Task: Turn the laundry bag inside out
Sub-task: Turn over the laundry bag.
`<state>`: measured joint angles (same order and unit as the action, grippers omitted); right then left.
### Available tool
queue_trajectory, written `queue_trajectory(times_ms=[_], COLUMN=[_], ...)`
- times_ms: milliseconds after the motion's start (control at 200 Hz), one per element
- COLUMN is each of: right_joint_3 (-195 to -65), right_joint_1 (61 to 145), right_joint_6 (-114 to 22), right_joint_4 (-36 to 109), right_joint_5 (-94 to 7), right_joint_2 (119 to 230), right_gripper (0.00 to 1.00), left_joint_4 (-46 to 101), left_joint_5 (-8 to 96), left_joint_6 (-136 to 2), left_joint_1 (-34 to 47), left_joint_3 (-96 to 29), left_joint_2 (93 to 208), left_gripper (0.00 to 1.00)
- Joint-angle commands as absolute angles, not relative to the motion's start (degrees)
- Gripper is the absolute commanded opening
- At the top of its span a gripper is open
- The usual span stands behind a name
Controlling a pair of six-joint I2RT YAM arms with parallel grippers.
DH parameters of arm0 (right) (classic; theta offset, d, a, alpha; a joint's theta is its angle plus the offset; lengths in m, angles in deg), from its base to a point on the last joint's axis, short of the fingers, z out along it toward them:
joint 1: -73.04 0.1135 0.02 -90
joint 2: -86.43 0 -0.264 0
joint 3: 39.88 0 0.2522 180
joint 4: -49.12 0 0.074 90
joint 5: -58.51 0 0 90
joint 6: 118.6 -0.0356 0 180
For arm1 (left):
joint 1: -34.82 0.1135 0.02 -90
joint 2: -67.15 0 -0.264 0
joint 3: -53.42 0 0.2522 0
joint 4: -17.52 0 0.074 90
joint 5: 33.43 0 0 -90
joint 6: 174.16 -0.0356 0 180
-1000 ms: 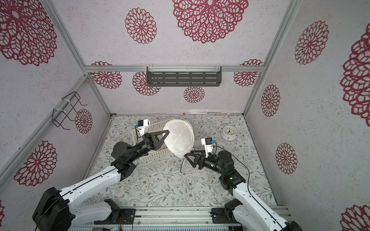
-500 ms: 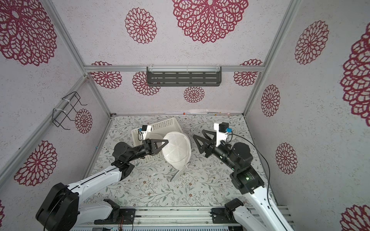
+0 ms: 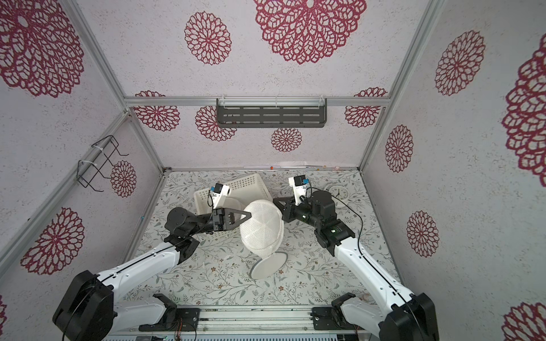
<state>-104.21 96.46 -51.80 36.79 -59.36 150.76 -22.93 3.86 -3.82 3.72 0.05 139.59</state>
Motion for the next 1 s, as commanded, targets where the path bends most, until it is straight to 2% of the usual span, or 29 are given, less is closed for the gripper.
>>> queue_trajectory(times_ms=[0, 140, 170, 220, 280, 380, 445, 570, 695, 795, 996], right_joint_3=[-104.4, -103.4, -102.9, -102.1, -101.1, -98.6, -97.0, -99.3, -102.9, -104.3, -104.7], right_joint_1=[95.8, 94.1, 93.5, 92.0, 91.0, 91.0, 91.5, 95.8, 97.8, 97.8, 96.3], right_joint_6=[-53.8, -53.5, -53.3, -52.8, -51.4, -49.2, -49.5, -45.9, -43.1, -43.0, -47.6], right_joint_4=[41.8, 38.4, 37.2, 35.0, 32.9, 34.6, 37.9, 36.5, 34.7, 35.1, 36.0], right_joint_5=[-60.4, -59.5, -59.0, -58.3, -58.2, -62.5, -66.2, -65.4, -62.4, -60.1, -56.0], right_joint_2=[149.2, 145.4, 144.0, 141.1, 137.4, 131.8, 130.4, 134.0, 137.9, 139.8, 142.5], right_gripper=[0.00, 0.00, 0.08, 0.28, 0.45, 0.60, 0.63, 0.61, 0.53, 0.42, 0.07], left_joint_4=[-24.4, -23.9, -23.9, -23.7, -23.2, -22.7, -22.6, -22.4, -22.3, -22.0, -21.4], left_joint_5=[1.4, 1.7, 1.7, 1.6, 1.6, 1.6, 1.5, 1.7, 1.8, 1.7, -0.4], left_joint_6=[-5.3, -6.0, -6.0, -6.2, -6.4, -6.6, -6.5, -6.4, -6.4, -6.4, -7.4], left_joint_1=[3.4, 3.7, 3.8, 3.9, 3.9, 3.9, 3.9, 3.8, 3.6, 3.3, 3.0], left_joint_3=[-1.0, -0.9, -0.9, -0.9, -0.9, -1.2, -1.4, -1.9, -2.0, -2.1, -2.1], left_joint_2=[139.0, 139.0, 139.1, 139.3, 139.4, 139.7, 140.1, 140.4, 140.2, 140.0, 139.6], left_gripper=[0.00, 0.00, 0.00, 0.00, 0.00, 0.00, 0.00, 0.00, 0.00, 0.00, 0.00])
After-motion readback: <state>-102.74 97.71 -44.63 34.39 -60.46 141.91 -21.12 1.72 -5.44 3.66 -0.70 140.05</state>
